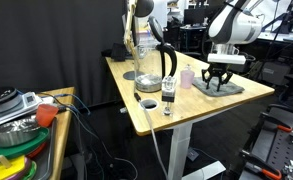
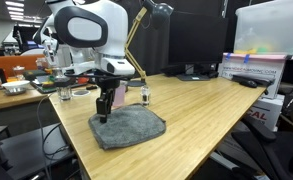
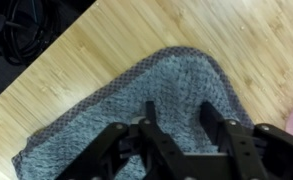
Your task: Fold the towel
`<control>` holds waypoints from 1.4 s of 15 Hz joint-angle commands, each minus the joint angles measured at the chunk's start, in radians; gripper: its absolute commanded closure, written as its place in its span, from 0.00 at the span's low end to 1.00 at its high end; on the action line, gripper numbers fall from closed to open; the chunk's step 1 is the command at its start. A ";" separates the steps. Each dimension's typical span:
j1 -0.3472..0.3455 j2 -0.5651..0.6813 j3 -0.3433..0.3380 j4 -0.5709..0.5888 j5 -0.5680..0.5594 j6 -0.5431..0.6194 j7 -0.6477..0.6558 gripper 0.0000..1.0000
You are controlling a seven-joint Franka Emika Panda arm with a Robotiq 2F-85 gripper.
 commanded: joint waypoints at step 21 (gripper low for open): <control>-0.004 -0.071 0.031 -0.032 0.081 -0.096 -0.083 0.32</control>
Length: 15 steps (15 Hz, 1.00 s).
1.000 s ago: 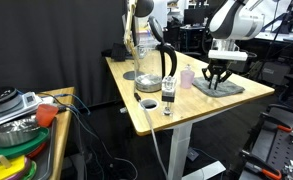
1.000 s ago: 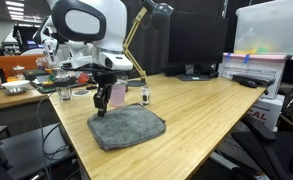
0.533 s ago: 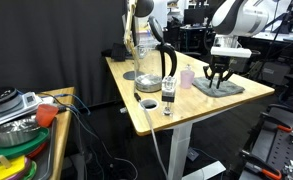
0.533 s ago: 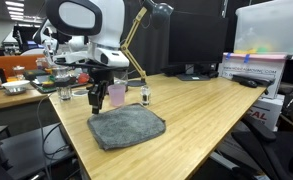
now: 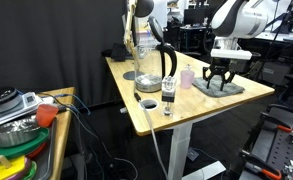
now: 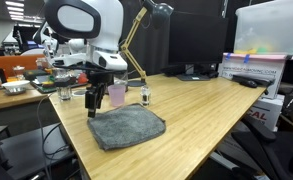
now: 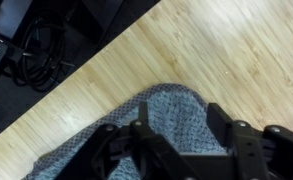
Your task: Fold the towel
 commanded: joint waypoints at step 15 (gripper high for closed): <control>-0.006 0.089 0.031 0.026 0.058 0.008 -0.036 0.60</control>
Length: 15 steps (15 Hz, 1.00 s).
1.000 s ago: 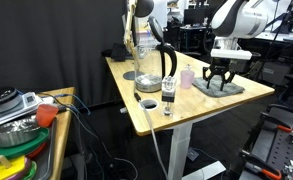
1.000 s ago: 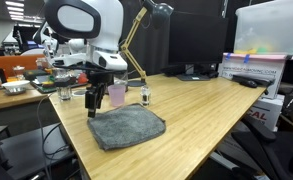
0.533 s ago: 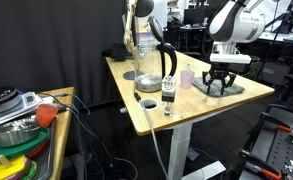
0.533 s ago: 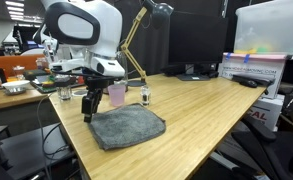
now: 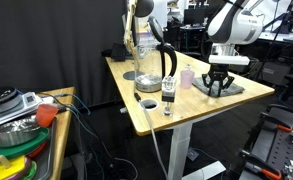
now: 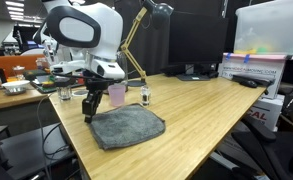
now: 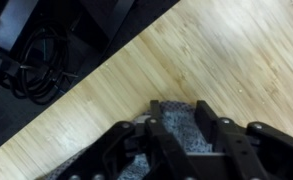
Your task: Fold the towel
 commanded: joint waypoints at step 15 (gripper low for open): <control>-0.018 -0.007 0.004 0.013 0.074 -0.017 -0.087 0.99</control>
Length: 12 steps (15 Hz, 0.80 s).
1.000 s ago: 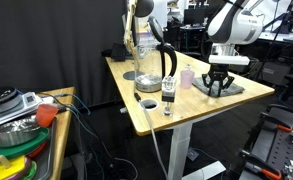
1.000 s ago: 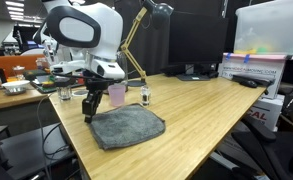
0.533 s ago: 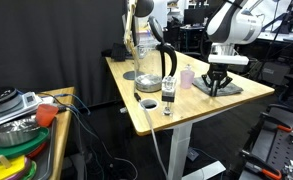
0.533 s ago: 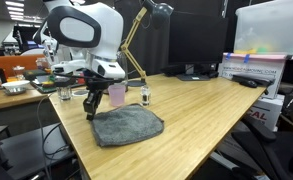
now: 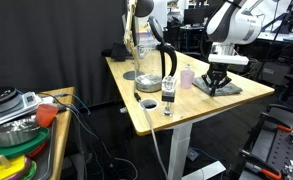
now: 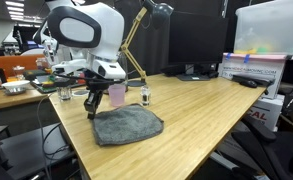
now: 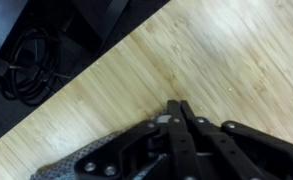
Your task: Fold the towel
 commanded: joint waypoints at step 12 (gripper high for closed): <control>-0.115 -0.077 -0.082 0.122 0.055 -0.387 -0.233 0.99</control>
